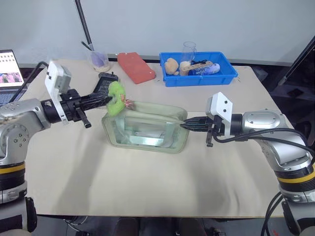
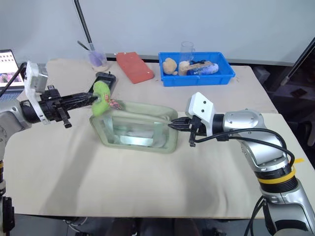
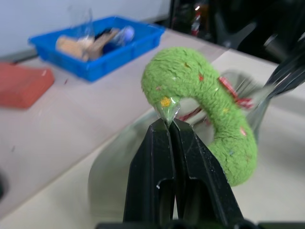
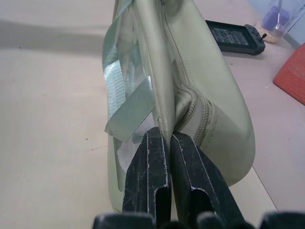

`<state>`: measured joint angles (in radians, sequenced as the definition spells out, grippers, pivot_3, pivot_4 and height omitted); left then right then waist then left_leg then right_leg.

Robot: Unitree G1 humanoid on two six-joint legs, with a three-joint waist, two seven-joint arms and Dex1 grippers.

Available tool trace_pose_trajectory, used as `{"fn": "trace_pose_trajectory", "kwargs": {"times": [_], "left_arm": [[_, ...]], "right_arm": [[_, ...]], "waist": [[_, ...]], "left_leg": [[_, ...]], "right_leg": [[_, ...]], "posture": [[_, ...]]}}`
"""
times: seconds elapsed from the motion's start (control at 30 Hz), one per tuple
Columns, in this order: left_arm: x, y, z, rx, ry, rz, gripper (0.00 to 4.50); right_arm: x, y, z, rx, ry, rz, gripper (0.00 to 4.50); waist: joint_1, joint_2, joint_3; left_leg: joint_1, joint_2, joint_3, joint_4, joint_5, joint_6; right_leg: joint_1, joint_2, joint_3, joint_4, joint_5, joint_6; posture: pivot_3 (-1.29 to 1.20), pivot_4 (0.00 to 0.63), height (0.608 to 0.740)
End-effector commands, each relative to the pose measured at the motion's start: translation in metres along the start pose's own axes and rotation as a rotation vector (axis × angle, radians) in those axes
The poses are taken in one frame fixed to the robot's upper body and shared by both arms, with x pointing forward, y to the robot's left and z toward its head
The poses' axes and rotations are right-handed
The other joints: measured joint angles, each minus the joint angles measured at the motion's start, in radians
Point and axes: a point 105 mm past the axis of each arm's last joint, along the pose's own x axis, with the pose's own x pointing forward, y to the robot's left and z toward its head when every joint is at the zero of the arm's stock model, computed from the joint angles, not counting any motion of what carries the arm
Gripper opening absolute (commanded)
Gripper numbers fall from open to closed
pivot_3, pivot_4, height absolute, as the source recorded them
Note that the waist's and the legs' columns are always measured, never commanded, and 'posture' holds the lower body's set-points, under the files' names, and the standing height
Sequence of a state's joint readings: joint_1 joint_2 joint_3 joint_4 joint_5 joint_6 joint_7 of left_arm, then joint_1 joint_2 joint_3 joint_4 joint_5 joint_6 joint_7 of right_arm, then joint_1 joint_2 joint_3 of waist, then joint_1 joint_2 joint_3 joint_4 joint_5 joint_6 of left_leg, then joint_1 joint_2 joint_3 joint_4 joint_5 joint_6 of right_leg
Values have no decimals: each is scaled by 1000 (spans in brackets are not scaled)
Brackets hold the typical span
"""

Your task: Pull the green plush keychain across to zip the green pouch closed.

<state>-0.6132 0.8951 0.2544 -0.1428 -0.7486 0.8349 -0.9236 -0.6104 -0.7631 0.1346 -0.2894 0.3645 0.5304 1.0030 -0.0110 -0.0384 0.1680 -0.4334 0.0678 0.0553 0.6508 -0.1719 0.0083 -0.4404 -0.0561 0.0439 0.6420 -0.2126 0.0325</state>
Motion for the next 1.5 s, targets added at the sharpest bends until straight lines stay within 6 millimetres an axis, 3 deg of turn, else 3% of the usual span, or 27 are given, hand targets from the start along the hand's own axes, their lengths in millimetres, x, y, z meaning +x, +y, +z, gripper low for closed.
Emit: {"fn": "trace_pose_trajectory", "kwargs": {"times": [0.03,0.37,0.47,0.6,0.63,0.73,0.9,1.07,1.27,1.37,1.5], "left_arm": [[16,-18,8,77,-2,-77,21],[42,-16,-6,106,19,-87,21],[43,-16,-5,97,11,-98,885],[43,-15,0,90,-8,-95,2642],[43,-15,1,87,-15,-91,3283],[34,-13,8,76,-30,-85,4487],[10,-10,8,106,12,-60,4487],[-16,-6,-22,201,183,-38,4487],[-16,2,-48,279,238,9,4487],[-9,2,-54,302,237,6,3606],[-6,2,-54,296,221,0,1783]], "right_arm": [[-4,-3,6,-38,-12,-17,0],[-3,3,7,-30,-17,-10,0],[-4,3,6,-30,-11,-14,0],[-6,2,6,-32,-5,-16,0],[-6,2,6,-32,-4,-17,0],[-5,2,6,-31,-5,-18,0],[-7,0,5,-30,0,-20,0],[-7,0,4,-37,6,-10,0],[-5,0,8,-37,-3,-2,0],[-5,0,7,-38,-1,3,0],[-5,-1,7,-39,1,1,0]], "waist": [[0,0,0],[0,0,0],[-1,0,0],[-1,0,0],[-1,0,0],[-1,0,0],[-4,0,0],[-3,0,0],[7,0,0],[7,0,0],[7,0,0]], "left_leg": [[0,0,0,0,0,0],[0,0,0,0,0,0],[0,0,0,0,0,0],[0,0,0,0,0,0],[0,0,0,0,0,0],[0,0,0,0,0,0],[0,0,-1,-1,0,0],[2,0,1,-3,0,0],[2,0,2,-3,0,0],[2,0,3,-3,0,0],[2,0,3,-3,0,0]], "right_leg": [[0,0,0,0,0,0],[0,0,0,0,0,0],[0,0,0,0,0,1],[0,0,0,0,0,1],[0,0,0,0,0,1],[0,0,0,0,0,1],[0,0,0,0,1,2],[0,0,1,-1,-2,-2],[0,-2,0,-1,-4,-6],[0,-2,0,-1,-3,-6],[-1,-2,0,-1,-3,-6]], "posture": [[0,150,740],[0,150,740],[0,150,740],[0,150,740],[0,150,740],[0,150,740],[0,150,740],[0,150,740],[0,150,740],[0,150,740],[0,150,740]]}}
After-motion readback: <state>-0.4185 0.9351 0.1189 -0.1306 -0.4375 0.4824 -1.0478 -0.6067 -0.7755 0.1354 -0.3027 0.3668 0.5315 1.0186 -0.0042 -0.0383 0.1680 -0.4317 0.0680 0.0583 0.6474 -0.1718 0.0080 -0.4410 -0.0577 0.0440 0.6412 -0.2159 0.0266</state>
